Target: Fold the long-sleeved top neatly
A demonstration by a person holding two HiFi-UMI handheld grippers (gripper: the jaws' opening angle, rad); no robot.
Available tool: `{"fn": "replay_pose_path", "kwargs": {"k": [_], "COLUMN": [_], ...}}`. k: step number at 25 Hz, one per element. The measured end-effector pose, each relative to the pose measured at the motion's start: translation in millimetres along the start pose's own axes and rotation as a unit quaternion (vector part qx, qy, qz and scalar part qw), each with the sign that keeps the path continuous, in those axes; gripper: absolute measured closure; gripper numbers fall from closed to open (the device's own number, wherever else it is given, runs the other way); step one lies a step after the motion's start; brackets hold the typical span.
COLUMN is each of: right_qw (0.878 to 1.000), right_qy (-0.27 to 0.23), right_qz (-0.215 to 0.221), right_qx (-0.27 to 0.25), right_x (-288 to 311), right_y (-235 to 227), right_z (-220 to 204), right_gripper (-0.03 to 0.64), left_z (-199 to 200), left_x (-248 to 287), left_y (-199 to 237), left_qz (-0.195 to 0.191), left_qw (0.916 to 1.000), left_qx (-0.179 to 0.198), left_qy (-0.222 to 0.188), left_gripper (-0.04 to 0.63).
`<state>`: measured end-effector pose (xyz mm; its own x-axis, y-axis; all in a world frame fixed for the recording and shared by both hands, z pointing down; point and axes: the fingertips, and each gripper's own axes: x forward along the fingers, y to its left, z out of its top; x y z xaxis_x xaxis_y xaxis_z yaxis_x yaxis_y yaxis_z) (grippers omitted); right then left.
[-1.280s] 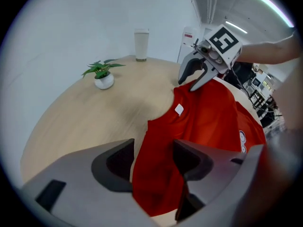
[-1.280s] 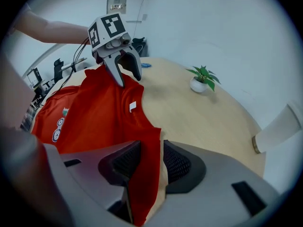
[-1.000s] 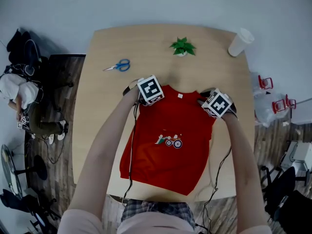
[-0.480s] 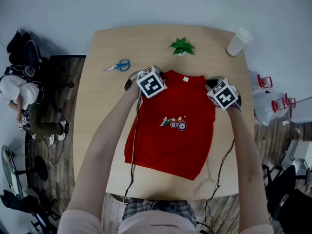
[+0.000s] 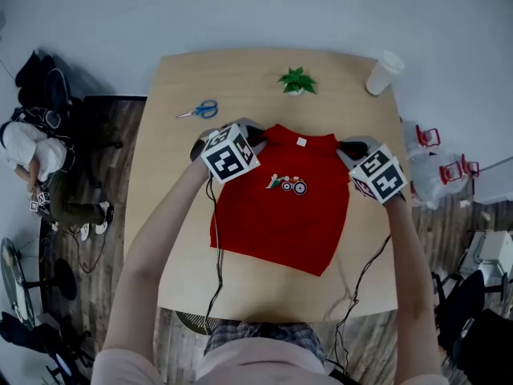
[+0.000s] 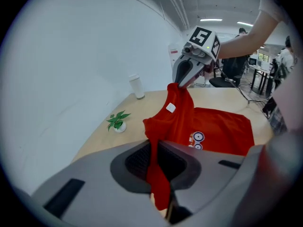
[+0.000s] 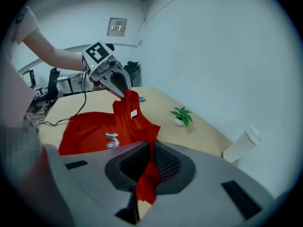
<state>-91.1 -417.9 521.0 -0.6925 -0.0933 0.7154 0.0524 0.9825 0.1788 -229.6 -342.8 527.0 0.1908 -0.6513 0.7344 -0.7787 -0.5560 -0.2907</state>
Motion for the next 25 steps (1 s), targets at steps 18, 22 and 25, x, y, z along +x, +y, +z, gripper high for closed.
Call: {"fn": "replay_pose_path", "kwargs": {"k": [18,22,25], "right_qw": [0.988,0.981,0.976], "right_qy": [0.029,0.036,0.050], "right_qz": [0.135,0.170,0.194], "right_qx": [-0.070,-0.081,-0.081], "right_x": [-75,-75,-72], "right_y": [227,272,301], "right_z": [-40,-59,-76], "right_gripper": [0.578,0.578,0.578], "left_z": [-63,-82,-98], "left_x": [-114,-120,-121], "left_y": [-199,-233,-258], "left_qz": [-0.103,-0.125,-0.147], "left_qw": [0.9943,0.9914,0.9883], "left_qx": [0.026,0.033,0.027], "left_qy": [0.006,0.020,0.031], "left_gripper": [0.561,0.561,0.561]}}
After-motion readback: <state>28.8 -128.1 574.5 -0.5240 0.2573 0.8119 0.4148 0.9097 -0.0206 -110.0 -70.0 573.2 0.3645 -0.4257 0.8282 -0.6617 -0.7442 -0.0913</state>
